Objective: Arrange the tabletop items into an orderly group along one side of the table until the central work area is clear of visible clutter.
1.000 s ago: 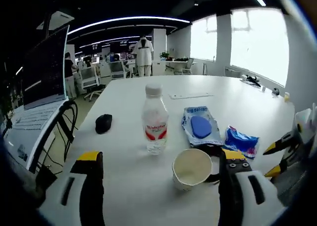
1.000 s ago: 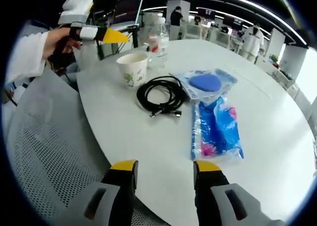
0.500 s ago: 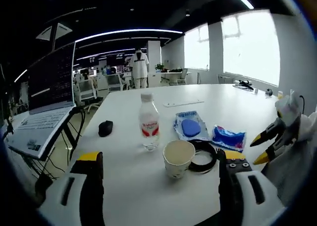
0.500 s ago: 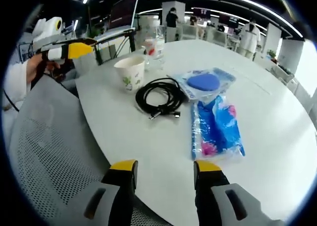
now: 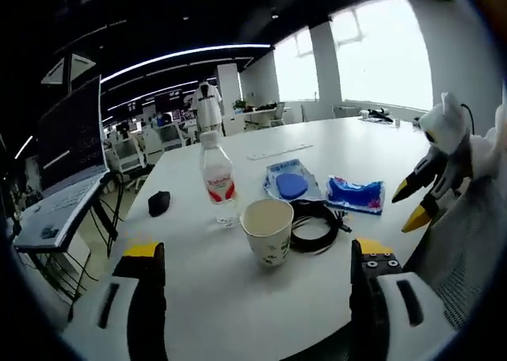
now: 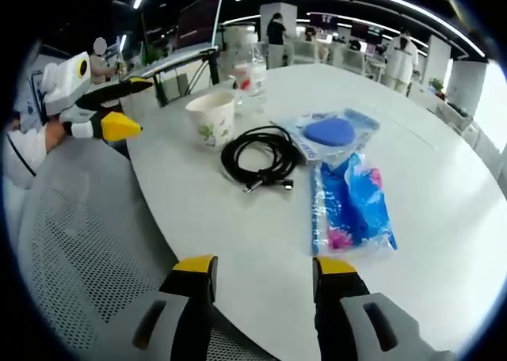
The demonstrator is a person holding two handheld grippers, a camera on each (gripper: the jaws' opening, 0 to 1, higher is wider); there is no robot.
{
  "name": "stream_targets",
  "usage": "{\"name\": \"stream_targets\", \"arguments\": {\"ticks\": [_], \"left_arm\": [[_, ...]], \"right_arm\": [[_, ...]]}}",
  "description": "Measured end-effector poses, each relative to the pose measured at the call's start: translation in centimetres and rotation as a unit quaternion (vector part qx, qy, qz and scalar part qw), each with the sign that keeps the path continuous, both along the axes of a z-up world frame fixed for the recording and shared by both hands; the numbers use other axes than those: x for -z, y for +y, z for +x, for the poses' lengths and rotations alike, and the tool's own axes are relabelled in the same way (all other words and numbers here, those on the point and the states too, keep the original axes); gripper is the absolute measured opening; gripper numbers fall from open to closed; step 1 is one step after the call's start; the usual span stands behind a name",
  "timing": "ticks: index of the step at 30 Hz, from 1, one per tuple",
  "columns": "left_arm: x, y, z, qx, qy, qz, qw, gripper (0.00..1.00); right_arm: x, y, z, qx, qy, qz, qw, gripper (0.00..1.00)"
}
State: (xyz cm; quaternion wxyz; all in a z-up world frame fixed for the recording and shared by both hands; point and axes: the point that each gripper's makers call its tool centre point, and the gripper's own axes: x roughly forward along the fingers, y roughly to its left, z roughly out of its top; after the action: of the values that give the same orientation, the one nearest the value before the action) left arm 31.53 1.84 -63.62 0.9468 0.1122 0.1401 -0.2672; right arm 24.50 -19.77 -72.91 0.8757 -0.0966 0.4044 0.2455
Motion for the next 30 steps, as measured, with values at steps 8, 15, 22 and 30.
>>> {"name": "stream_targets", "arguments": {"ticks": [8, 15, 22, 30], "left_arm": [[1.2, 0.3, -0.1, 0.009, 0.020, 0.016, 0.9996, 1.00], [1.8, 0.5, -0.1, 0.003, 0.041, 0.005, 0.9992, 1.00], [1.6, 0.4, -0.2, 0.004, 0.039, -0.004, 0.9992, 0.96], [1.6, 0.2, -0.2, 0.008, 0.038, -0.011, 0.9992, 0.97]], "right_arm": [[-0.5, 0.1, 0.4, 0.018, -0.002, 0.029, 0.9994, 0.49], [-1.6, 1.1, 0.7, 0.012, -0.016, 0.053, 0.9984, 0.50], [-3.7, 3.6, 1.8, -0.007, -0.023, 0.090, 0.9956, 0.62], [-6.8, 7.8, 6.1, -0.048, -0.053, 0.117, 0.9906, 0.69]]}}
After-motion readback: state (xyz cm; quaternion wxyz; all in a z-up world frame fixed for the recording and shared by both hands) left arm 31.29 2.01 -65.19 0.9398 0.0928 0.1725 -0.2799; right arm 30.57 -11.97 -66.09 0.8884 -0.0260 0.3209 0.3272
